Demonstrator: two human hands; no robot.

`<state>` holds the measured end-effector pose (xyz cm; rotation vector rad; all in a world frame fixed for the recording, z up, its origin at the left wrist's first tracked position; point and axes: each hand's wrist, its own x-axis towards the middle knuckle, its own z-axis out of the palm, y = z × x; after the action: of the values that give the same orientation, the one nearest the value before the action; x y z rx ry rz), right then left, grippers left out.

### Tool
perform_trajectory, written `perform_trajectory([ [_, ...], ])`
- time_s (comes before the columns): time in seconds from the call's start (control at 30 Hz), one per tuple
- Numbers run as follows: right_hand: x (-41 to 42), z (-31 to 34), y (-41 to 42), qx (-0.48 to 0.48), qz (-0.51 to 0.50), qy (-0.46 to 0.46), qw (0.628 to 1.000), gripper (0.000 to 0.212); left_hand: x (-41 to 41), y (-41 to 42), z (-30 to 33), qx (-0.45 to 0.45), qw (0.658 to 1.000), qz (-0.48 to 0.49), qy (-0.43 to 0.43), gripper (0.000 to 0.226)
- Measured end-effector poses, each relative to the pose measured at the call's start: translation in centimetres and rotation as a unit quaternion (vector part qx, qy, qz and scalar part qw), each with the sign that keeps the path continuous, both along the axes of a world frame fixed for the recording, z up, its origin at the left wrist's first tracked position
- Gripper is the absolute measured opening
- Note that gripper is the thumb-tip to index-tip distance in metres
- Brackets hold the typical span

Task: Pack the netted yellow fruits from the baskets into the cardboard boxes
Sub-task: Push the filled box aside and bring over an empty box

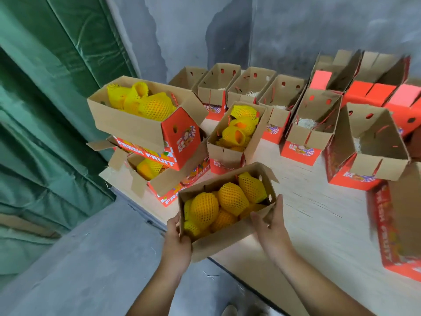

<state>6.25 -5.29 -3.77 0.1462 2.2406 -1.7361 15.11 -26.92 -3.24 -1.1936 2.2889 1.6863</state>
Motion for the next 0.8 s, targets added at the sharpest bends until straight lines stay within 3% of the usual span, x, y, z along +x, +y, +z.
perform_trajectory([
  [0.13, -0.1, -0.2, -2.6, -0.053, 0.007, -0.048, 0.997, 0.098, 1.7, -0.1, -0.7, -0.004, 0.997, 0.066, -0.043, 0.028],
  [0.27, -1.2, 0.0, -5.7, -0.002, 0.042, -0.035, 0.999, 0.102, 2.6, 0.1, -1.0, -0.026, 0.985, 0.158, -0.07, 0.02],
  [0.37, -4.5, 0.7, -7.3, 0.018, 0.075, -0.033, 0.997, 0.093, 1.2, 1.6, -0.6, 0.052, 0.967, 0.231, -0.088, 0.03],
  [0.47, -7.2, 1.5, -8.6, 0.055, 0.132, 0.031, 0.989, 0.079, -0.2, 3.4, -0.3, 0.194, 0.944, 0.249, -0.094, 0.048],
  [0.6, -5.6, 0.8, -9.9, 0.006, 0.124, 0.024, 0.992, 0.076, -1.9, 3.8, 0.6, 0.293, 0.921, 0.249, -0.06, 0.043],
  [0.67, -3.3, -0.2, -9.7, -0.012, 0.114, 0.006, 0.993, 0.061, -2.4, 3.2, 1.9, 0.311, 0.929, 0.187, -0.071, 0.046],
  [0.7, -2.1, -0.5, -9.4, -0.011, 0.114, -0.015, 0.993, 0.056, -2.3, 2.8, 2.7, 0.303, 0.943, 0.105, -0.088, 0.049],
  [0.8, -0.3, -1.4, -7.4, 0.016, 0.085, -0.058, 0.995, 0.075, -0.7, 0.7, 4.4, 0.174, 0.951, -0.148, -0.206, 0.048],
])
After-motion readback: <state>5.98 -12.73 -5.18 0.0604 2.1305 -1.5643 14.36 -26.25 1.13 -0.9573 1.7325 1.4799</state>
